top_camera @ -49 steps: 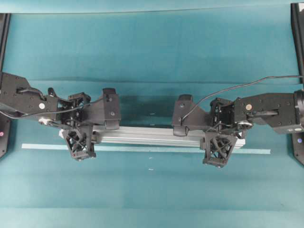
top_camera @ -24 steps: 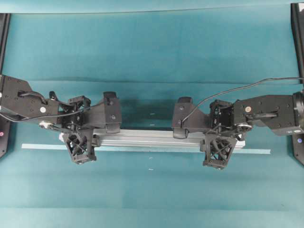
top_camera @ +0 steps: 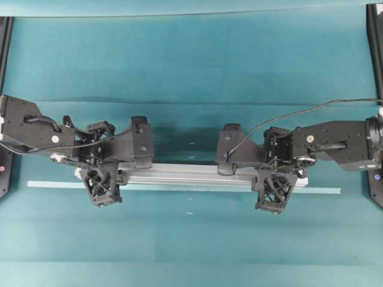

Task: Lift the metal rail with both hands.
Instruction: 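Hold the rail steady in both grippers just above the table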

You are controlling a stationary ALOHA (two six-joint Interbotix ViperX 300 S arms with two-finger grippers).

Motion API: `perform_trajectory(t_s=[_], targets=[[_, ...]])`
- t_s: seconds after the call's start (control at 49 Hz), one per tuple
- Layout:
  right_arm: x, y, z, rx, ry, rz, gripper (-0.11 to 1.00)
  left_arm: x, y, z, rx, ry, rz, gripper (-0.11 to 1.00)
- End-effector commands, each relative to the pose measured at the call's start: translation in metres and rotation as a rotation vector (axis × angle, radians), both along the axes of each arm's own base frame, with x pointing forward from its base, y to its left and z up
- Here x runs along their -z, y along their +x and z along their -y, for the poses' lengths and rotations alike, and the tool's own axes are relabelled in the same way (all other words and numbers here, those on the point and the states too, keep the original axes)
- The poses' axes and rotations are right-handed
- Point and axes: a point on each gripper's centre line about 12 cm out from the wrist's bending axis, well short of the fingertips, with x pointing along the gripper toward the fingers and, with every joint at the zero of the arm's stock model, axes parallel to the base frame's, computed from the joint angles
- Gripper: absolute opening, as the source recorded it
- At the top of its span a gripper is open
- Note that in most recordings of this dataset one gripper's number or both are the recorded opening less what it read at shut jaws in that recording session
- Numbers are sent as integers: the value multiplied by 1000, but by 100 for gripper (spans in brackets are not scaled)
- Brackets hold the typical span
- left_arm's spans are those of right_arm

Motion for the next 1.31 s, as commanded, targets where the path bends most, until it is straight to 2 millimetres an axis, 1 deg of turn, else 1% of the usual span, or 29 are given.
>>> perform_trajectory(t_s=[0.0,0.388,0.572,0.756,1.082,1.287], targets=[[-3,3,0,11,5,16,39,-6,6,-3,-53,-21,33,32],[-2,7,1,13,2,32,39,-3,4,0,-48,-23,24,32],[4,7,1,12,1,15,39,1,1,0,-54,-25,9,32],[7,10,2,0,-14,33,39,5,1,1,-56,-27,-2,32],[6,11,13,13,-30,33,39,4,3,8,-63,-39,1,32],[6,11,16,14,-36,33,39,4,3,8,-63,-39,1,32]])
